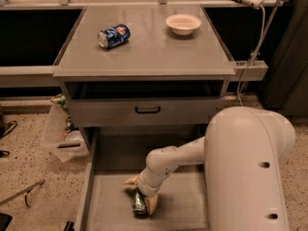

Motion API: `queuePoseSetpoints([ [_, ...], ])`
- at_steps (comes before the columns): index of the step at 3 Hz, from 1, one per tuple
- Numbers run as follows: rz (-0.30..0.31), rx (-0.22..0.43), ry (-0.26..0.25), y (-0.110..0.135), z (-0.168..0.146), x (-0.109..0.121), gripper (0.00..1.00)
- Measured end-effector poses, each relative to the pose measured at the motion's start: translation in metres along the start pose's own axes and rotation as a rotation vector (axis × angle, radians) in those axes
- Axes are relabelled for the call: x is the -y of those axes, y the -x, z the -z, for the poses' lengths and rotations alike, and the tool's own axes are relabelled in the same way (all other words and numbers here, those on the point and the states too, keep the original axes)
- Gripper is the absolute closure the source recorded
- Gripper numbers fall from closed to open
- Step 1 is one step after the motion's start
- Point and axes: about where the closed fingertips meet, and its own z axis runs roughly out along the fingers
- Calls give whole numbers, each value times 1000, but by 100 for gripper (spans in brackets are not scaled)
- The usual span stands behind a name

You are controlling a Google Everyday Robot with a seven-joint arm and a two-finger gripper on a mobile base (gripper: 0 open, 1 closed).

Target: Pick green can from middle drawer and place on counter

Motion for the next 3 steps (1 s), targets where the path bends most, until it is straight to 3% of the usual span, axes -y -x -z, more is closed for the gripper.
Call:
queuePoseSetpoints([
  [2, -23, 1, -15, 0, 5, -6, 64],
  [3, -53, -19, -74, 5, 31, -14, 87],
])
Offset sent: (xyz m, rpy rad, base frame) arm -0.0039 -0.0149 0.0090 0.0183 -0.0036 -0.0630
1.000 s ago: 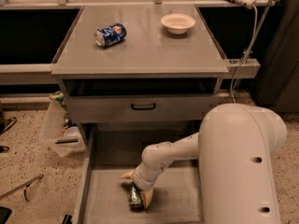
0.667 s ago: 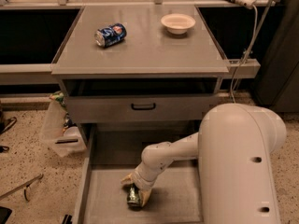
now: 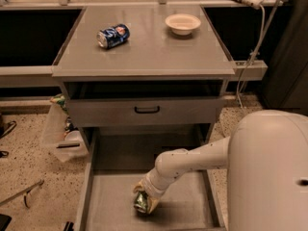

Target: Pick green can from middle drawer and place on counter

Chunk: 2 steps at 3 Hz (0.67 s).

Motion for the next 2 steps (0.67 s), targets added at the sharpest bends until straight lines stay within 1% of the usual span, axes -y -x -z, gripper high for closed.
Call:
queuePoseSetpoints([
  [1, -5, -41, -77, 14, 46, -8, 100],
  [2, 21, -68, -163, 36, 101, -11, 100],
])
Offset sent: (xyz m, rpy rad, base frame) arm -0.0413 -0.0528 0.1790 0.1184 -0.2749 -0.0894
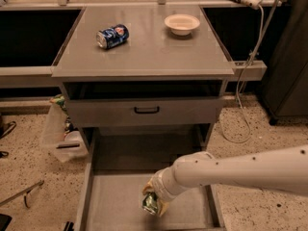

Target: Pick green can from middle drawer and place on counter

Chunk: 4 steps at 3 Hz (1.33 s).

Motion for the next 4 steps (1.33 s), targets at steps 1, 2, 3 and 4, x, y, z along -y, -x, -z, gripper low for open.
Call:
queuePoseSetpoints([
  [1, 98, -24, -107, 28, 80, 44, 100],
  [2, 157, -34, -119, 32, 99, 39, 100],
  [3, 155, -36, -119, 31, 99, 39, 100],
  [4, 175, -54, -159, 28, 119, 55, 100],
])
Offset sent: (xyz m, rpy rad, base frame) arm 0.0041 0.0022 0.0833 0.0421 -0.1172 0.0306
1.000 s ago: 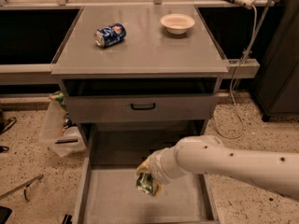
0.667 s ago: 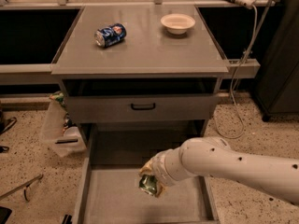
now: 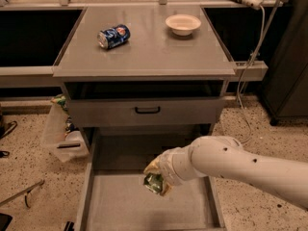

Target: Pick green can from middle drawer and place on counter

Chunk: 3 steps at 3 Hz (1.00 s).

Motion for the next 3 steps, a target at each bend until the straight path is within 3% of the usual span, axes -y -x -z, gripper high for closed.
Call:
queuePoseSetpoints([
  [1, 35, 23, -100, 0, 46, 48, 100],
  [2, 102, 126, -236, 6, 104, 98, 100],
  [3, 251, 238, -353, 10, 143, 148, 100],
])
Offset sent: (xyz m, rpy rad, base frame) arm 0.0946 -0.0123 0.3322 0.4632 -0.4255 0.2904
